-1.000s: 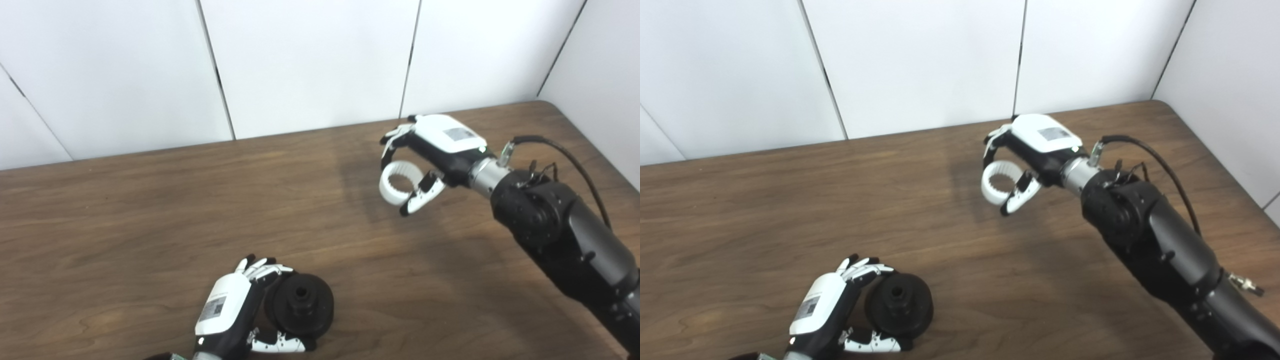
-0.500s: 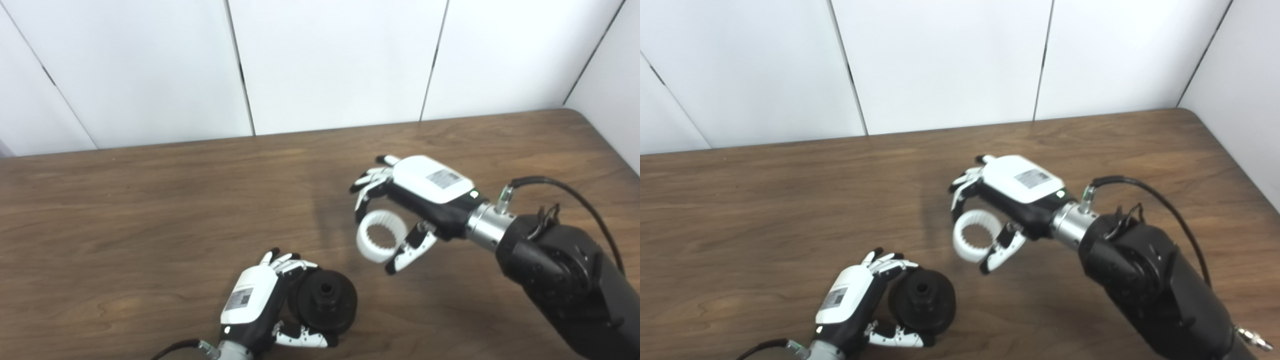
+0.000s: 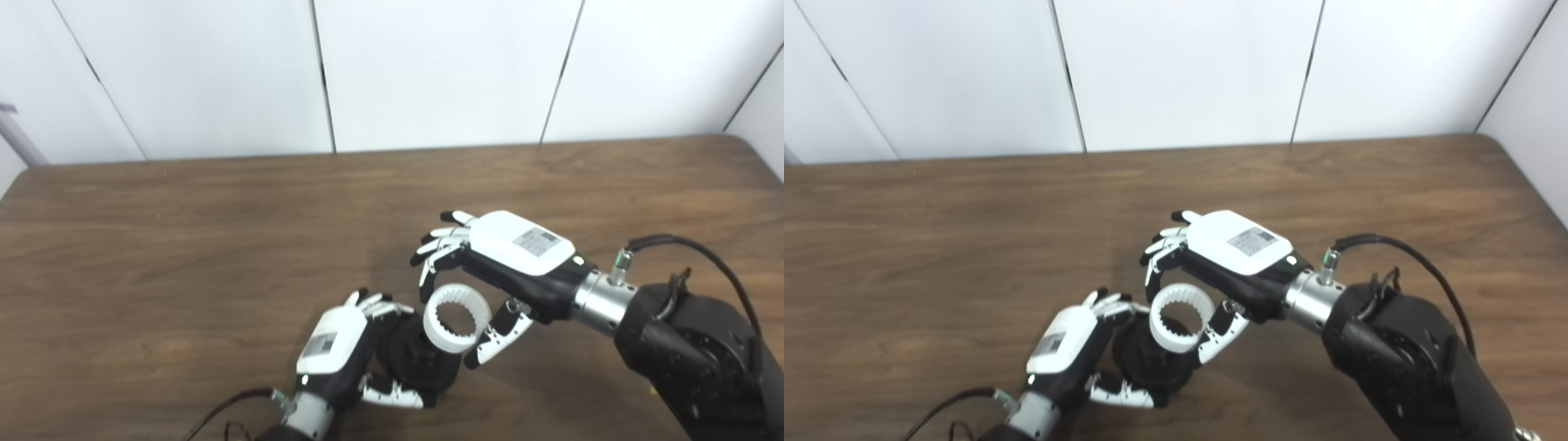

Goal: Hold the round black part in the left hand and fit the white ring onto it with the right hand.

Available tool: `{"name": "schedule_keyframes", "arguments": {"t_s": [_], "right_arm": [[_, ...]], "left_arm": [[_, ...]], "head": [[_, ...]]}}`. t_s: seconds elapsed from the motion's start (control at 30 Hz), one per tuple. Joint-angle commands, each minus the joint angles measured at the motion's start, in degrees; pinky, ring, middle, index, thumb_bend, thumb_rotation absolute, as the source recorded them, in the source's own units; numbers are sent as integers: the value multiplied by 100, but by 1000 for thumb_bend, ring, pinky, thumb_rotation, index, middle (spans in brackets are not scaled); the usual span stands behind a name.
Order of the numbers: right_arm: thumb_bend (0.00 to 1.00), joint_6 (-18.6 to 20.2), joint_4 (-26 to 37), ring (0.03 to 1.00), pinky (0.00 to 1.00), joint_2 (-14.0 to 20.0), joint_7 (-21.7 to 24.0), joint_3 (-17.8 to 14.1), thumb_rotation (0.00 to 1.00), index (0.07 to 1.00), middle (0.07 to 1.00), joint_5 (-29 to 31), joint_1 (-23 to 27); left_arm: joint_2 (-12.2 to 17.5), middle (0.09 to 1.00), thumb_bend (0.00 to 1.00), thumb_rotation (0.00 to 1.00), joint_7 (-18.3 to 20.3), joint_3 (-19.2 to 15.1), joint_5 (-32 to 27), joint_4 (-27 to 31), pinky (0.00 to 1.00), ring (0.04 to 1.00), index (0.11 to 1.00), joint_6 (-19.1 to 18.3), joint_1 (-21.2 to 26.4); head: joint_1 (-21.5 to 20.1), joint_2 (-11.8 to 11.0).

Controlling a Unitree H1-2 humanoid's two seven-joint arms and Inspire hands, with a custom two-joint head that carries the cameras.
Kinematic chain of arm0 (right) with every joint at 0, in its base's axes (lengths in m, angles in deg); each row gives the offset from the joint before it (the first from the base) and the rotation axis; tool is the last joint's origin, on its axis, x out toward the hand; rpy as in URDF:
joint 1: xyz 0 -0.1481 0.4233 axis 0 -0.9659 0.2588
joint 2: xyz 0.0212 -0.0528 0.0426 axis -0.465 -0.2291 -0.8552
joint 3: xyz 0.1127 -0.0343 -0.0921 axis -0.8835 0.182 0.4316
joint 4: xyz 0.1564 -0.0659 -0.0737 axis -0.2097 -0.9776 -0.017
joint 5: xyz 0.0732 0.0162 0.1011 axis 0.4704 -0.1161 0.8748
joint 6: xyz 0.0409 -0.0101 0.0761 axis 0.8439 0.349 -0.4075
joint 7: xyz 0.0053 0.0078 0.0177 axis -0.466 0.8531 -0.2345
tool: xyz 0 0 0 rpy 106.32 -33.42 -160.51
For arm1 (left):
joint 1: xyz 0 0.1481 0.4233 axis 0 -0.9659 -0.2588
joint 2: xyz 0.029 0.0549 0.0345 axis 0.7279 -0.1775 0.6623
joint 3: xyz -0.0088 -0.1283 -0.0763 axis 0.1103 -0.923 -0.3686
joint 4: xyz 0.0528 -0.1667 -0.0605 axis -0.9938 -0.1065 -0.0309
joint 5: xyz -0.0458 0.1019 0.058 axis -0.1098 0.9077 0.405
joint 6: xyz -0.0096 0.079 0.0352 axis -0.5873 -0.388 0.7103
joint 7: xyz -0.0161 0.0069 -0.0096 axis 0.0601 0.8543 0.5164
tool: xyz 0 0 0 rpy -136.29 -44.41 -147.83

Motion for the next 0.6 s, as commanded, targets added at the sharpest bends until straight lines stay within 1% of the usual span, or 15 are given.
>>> {"name": "schedule_keyframes", "arguments": {"t_s": [0.0, 0.07, 0.1, 0.23, 0.57], "right_arm": [[524, -48, 224, 902, 1000, -77, 41, -49, 134, 483, 818, -34, 123], [524, -62, 201, 904, 1000, -126, 79, -53, 134, 483, 819, -40, 98], [524, -85, 175, 903, 1000, -152, 89, -48, 134, 483, 819, -64, 95], [524, -206, 62, 900, 1000, -235, 70, -29, 135, 483, 813, -146, 72], [524, -568, -356, 900, 1000, -456, -176, -51, 134, 483, 806, -182, -108]], "left_arm": [[-56, 787, 524, 55, 115, 58, 41, -36, 1000, 893, 482, -66, 77], [-67, 787, 525, 55, 136, 53, 34, -21, 1000, 893, 482, -91, 86], [-72, 789, 525, 54, 155, 50, 29, -1, 1000, 896, 482, -109, 89], [-78, 792, 524, 54, 189, 46, 10, 46, 1000, 901, 482, -142, 95], [-59, 792, 524, 55, 248, 80, 0, 127, 1000, 895, 482, -195, 114]], "head": [[-4, 70], [-4, 70], [-32, 127], [-50, 146], [-68, 214]]}}
